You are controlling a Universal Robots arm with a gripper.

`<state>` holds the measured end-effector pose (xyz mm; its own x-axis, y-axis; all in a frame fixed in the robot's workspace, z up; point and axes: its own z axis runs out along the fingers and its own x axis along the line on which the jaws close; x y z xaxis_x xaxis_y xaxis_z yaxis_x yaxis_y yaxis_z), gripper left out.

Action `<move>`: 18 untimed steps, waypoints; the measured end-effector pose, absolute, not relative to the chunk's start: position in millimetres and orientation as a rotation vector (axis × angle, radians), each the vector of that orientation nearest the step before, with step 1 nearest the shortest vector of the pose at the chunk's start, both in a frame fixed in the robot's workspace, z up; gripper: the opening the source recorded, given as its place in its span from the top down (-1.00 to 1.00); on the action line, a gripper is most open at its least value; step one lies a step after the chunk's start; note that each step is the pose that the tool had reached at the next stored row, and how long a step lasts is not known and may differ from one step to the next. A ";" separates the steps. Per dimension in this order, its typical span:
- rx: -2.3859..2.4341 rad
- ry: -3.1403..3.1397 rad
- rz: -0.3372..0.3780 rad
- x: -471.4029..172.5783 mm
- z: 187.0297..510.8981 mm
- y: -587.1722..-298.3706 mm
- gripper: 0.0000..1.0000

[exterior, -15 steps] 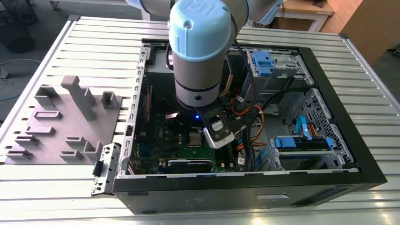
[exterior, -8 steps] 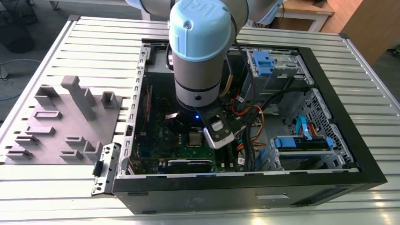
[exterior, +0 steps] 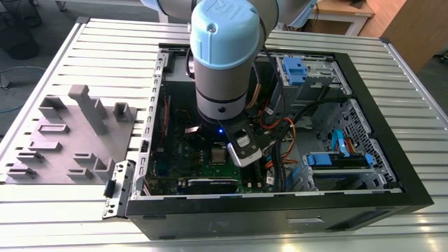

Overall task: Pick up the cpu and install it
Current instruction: 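Place the cpu into insertion slot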

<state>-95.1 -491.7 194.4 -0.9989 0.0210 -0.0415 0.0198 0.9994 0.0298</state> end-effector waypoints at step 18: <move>0.038 3.111 0.045 -94.7 194.5 -491.8 0.11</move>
